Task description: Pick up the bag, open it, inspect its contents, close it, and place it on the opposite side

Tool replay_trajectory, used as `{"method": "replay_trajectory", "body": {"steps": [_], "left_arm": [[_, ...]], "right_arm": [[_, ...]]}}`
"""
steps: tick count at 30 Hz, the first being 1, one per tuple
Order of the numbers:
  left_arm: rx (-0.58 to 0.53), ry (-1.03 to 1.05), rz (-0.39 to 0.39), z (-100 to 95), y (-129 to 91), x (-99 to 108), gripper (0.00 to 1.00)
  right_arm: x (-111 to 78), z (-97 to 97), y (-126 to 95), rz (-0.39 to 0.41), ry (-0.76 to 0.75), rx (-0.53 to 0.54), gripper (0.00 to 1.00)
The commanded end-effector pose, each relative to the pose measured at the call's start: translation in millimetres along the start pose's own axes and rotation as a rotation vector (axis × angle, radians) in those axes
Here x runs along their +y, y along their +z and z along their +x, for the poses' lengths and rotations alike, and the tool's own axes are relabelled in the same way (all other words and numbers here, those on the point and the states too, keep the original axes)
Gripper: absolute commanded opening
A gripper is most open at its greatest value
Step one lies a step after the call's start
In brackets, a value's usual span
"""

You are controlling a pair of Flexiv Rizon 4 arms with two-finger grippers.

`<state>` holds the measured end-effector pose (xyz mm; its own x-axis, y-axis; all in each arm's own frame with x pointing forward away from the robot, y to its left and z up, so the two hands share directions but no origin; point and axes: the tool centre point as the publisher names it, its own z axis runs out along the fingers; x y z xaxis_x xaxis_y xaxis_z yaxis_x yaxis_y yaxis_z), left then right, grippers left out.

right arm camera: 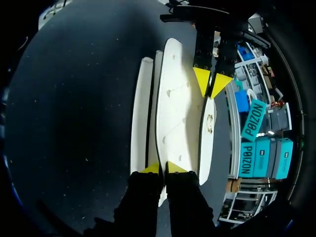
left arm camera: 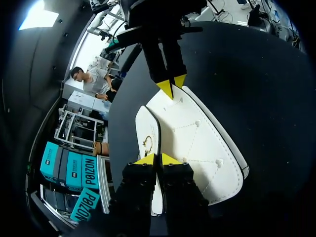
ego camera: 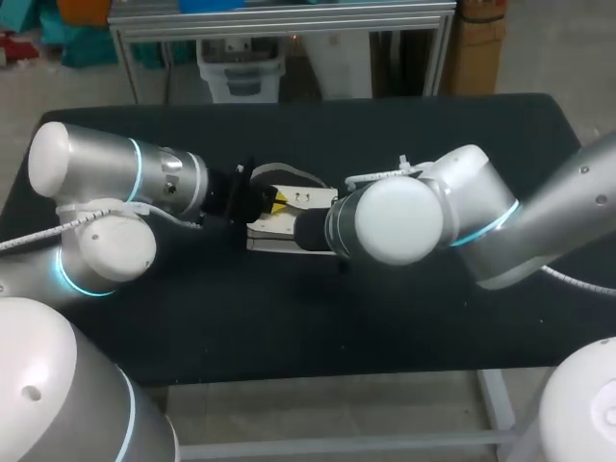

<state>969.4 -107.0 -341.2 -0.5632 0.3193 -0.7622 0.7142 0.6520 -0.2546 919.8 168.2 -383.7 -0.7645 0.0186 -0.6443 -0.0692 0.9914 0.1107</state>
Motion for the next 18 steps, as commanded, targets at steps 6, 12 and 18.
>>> {"method": "replay_trajectory", "body": {"steps": [6, 12, 18], "left_arm": [[0.010, -0.080, 0.006, -23.0, -19, 5, 0.00], [0.035, -0.155, 0.008, -31.7, -23, 11, 0.00], [0.058, -0.214, 0.013, -39.2, -27, 16, 0.00]], "right_arm": [[-0.5, 3.3, 2, 0.000, 0.000, -0.003, 0.00], [-0.5, 3.3, 2, 0.000, 0.000, -0.003, 0.00], [-0.5, 3.3, 2, 0.000, 0.000, -0.003, 0.00]]}}
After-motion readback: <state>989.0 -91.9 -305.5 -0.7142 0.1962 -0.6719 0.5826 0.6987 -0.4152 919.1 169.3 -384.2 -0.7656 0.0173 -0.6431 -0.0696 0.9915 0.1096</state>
